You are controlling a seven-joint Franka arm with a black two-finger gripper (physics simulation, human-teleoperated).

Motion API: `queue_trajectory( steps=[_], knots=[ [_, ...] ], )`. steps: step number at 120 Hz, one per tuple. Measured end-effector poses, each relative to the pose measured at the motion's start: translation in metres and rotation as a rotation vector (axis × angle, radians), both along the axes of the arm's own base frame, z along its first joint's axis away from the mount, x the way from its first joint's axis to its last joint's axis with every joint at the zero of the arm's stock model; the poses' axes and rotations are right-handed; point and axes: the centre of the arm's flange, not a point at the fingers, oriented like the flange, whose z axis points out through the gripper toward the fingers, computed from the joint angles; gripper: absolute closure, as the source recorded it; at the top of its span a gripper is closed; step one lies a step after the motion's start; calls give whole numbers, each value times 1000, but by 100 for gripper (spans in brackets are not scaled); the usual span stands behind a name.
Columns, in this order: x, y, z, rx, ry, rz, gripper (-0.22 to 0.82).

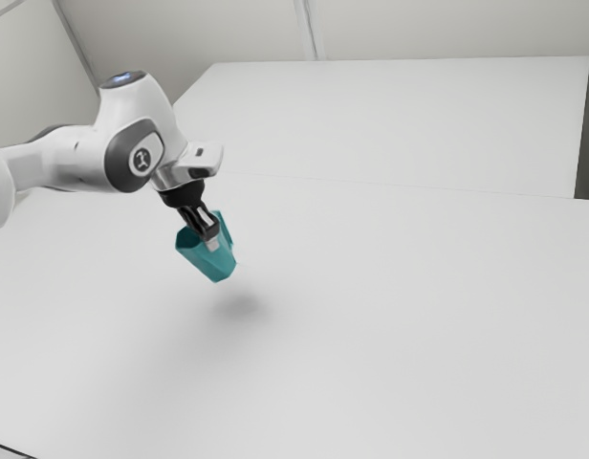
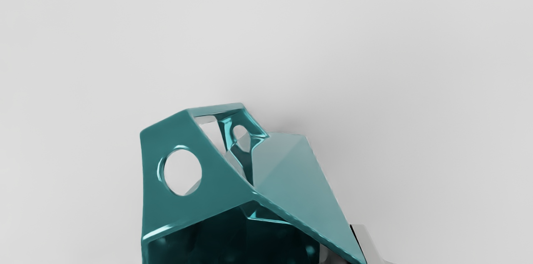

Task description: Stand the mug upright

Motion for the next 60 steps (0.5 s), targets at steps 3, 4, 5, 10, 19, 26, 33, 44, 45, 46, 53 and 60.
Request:
queue_trajectory(
  steps=[3, 4, 5, 10, 19, 26, 33, 44, 45, 46, 53, 60],
  knots=[
    [1, 2, -3, 15, -1, 16, 79],
    [2, 2, -4, 20, 0, 22, 79],
    [2, 3, -6, 24, 0, 27, 79],
    [5, 6, -13, 45, 4, 53, 79],
    [9, 9, -27, 71, 17, 98, 79],
    [12, 11, -41, 84, 32, 132, 79],
    [14, 13, -51, 95, 40, 163, 79],
    [17, 14, -63, 105, 49, 207, 79],
    [18, 14, -64, 106, 49, 210, 79],
    [18, 14, -65, 106, 50, 213, 79],
    [19, 12, -72, 110, 55, 234, 79],
    [20, 8, -76, 111, 58, 252, 79]
  ],
)
